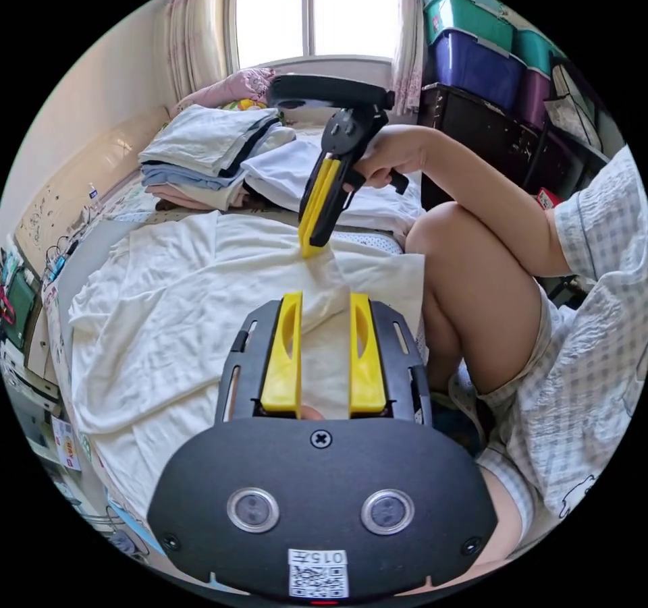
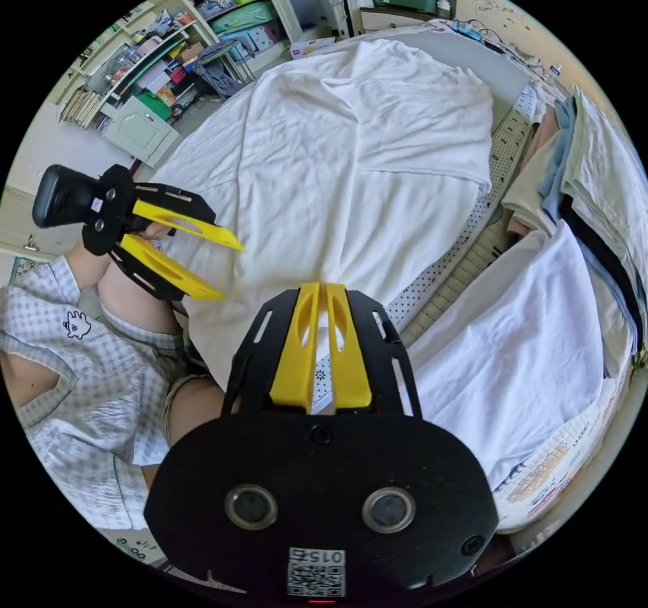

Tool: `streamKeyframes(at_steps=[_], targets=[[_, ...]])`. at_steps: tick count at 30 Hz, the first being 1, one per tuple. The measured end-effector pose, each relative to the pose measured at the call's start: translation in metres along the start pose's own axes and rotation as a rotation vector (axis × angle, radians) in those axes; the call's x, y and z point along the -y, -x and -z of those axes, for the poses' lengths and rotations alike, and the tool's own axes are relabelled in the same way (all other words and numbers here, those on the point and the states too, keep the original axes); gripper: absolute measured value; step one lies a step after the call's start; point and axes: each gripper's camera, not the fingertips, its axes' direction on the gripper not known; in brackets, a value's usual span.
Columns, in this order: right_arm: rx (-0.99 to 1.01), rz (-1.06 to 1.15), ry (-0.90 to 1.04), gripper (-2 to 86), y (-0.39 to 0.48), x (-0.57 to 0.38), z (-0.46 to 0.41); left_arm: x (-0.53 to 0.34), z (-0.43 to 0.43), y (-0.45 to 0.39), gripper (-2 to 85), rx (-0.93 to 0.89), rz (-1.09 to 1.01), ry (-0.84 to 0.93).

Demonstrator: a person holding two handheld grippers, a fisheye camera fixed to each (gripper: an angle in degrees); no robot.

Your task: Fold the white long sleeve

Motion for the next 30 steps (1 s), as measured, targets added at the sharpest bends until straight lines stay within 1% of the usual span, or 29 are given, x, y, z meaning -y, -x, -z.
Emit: streamKeyframes(at_steps=[1, 2, 5, 6, 7, 9, 13, 16, 18, 22, 26, 30], targets=[[0.011, 0.006, -0.011, 1.0, 0.0, 0.002, 0.001, 0.0, -0.002, 0.001, 11.1, -0.003, 0.009, 0.006], [0.071, 0.02, -0.061, 0.6, -0.002, 0.005, 0.005, 0.001, -0.004, 0.001, 11.3, 0.002, 0.029, 0.01], [0.305, 0.078, -0.23, 0.2, -0.006, 0.016, 0.019, 0.0, 0.006, -0.001, 11.5, 0.093, 0.084, -0.057], [0.363, 0.098, -0.301, 0.3, -0.005, 0.02, 0.024, 0.0, 0.011, 0.0, 11.6, 0.108, 0.108, -0.084], [0.383, 0.105, -0.33, 0.3, -0.005, 0.022, 0.026, 0.0, 0.014, 0.001, 11.7, 0.115, 0.123, -0.097], [0.381, 0.088, -0.388, 0.3, -0.003, 0.031, 0.025, -0.005, 0.024, 0.006, 11.9, 0.141, 0.197, -0.147], [0.381, 0.057, -0.443, 0.3, -0.003, 0.044, 0.022, -0.018, 0.033, 0.018, 12.1, 0.113, 0.294, -0.194], [0.391, 0.059, -0.475, 0.3, 0.0, 0.054, 0.022, -0.026, 0.038, 0.035, 14.4, -0.024, 0.361, -0.212], [0.384, 0.076, -0.473, 0.3, 0.006, 0.065, 0.021, -0.04, 0.042, 0.05, 14.8, -0.105, 0.452, -0.251], [0.38, 0.102, -0.48, 0.3, 0.019, 0.081, 0.023, -0.059, 0.043, 0.064, 11.4, -0.039, 0.53, -0.269], [0.344, 0.117, -0.497, 0.3, 0.033, 0.101, 0.03, -0.079, 0.047, 0.077, 7.6, -0.086, 0.574, -0.33], [0.351, 0.109, -0.565, 0.3, 0.039, 0.113, 0.046, -0.094, 0.061, 0.089, 5.7, -0.096, 0.576, -0.335]])
